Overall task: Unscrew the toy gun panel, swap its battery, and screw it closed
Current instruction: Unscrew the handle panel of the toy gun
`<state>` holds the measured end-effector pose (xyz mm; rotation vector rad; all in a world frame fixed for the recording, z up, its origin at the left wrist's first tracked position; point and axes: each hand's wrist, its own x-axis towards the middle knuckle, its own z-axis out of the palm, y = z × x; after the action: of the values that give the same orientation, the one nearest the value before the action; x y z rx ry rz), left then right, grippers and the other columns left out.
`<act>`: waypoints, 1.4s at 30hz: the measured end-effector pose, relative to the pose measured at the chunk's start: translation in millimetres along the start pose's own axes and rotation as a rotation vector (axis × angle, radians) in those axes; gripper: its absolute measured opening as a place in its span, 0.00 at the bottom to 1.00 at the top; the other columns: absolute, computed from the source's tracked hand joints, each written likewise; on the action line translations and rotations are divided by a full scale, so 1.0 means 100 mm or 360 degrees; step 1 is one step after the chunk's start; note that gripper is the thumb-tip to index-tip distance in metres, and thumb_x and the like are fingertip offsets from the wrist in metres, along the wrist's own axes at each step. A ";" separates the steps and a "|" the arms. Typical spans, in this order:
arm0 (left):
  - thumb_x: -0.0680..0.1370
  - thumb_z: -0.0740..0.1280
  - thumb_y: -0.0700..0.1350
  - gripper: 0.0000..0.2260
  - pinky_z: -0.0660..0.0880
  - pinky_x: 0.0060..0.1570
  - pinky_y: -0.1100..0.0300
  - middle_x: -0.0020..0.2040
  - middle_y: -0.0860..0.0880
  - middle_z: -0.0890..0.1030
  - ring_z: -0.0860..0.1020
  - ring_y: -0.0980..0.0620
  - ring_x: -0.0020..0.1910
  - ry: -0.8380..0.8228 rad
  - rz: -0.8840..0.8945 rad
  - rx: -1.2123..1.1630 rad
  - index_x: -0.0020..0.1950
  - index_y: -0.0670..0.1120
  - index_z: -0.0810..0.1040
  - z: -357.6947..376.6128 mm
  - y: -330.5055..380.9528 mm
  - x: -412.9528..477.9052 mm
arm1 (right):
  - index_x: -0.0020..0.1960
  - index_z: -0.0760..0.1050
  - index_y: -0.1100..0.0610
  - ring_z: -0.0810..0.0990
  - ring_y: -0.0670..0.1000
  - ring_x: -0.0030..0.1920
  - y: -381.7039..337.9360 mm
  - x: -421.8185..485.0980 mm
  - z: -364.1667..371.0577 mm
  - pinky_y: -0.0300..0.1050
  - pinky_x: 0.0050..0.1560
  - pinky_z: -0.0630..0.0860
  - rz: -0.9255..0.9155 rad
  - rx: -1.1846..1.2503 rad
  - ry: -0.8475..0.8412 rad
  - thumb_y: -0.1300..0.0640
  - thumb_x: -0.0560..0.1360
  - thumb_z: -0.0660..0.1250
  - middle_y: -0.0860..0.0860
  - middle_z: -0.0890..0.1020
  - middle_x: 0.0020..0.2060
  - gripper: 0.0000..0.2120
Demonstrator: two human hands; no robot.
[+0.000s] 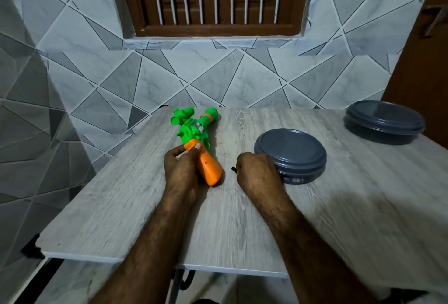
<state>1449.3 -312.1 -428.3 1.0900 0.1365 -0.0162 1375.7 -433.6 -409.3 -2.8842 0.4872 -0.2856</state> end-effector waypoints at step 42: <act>0.70 0.75 0.41 0.09 0.82 0.48 0.44 0.44 0.39 0.81 0.83 0.41 0.43 0.0115 -0.0133 0.0540 0.42 0.43 0.76 -0.20 0.08 0.01 | 0.49 0.83 0.56 0.83 0.49 0.42 0.42 -0.34 -0.21 0.46 0.48 0.82 0.0037 0.0601 -0.0254 0.60 0.77 0.68 0.49 0.84 0.41 0.05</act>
<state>1449.1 -290.7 -430.8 1.4234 0.2510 -0.0773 1326.9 -464.1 -404.4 -2.5065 0.3901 -0.1253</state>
